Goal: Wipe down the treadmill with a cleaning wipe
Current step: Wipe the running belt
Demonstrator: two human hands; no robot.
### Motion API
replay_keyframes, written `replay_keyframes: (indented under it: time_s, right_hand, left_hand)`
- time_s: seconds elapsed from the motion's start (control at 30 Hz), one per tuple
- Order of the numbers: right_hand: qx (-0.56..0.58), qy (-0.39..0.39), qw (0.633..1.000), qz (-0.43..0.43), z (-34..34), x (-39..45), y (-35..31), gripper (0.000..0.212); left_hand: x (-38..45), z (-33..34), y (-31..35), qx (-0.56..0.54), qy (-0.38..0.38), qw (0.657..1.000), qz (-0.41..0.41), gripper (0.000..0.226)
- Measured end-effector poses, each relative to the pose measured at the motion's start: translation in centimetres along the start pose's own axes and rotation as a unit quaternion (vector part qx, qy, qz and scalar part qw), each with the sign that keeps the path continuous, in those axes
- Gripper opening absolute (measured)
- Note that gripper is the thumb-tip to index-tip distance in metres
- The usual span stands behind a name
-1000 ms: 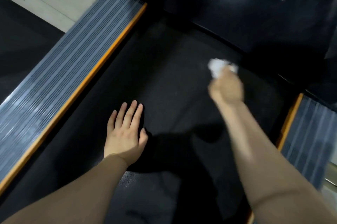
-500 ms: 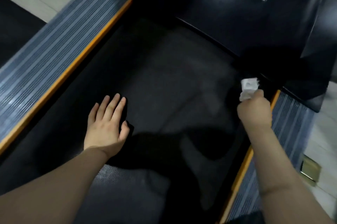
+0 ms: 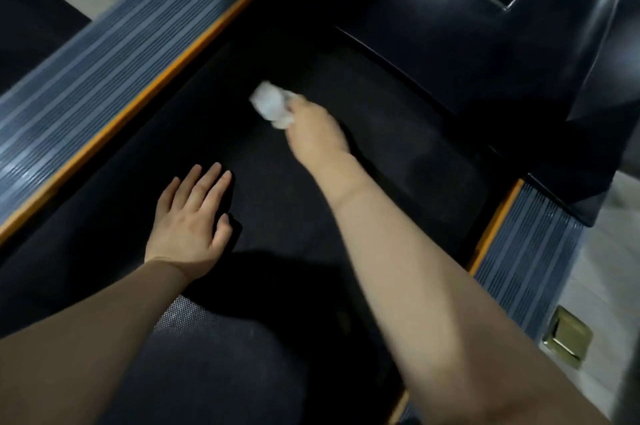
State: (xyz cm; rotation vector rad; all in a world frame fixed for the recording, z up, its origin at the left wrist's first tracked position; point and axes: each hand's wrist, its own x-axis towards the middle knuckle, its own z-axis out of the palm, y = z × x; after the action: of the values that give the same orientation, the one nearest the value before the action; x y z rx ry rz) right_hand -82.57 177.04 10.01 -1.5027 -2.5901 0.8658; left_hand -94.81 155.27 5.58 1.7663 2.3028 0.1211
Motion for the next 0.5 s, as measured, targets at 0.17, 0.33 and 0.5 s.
replay_keyframes:
  time_s: [0.17, 0.33, 0.5]
  right_hand:
    - [-0.041, 0.084, 0.963, 0.251, -4.0, -14.4, 13.3, 0.023]
    - [-0.065, 0.07, 0.946, 0.309, -3.5, -18.3, 14.1, 0.026]
    - [0.022, 0.059, 0.998, -0.016, 0.0, -5.6, 3.2, 0.041]
  left_hand:
    - [-0.1, 0.2, -0.1, 0.0, 0.008, 1.0, 0.002, 0.067]
    - [-0.2, 0.3, 0.2, 0.008, 0.01, 1.0, 0.004, 0.068]
    - [-0.1, 0.1, 0.0, 0.01, 0.0, 1.0, 0.008, 0.068]
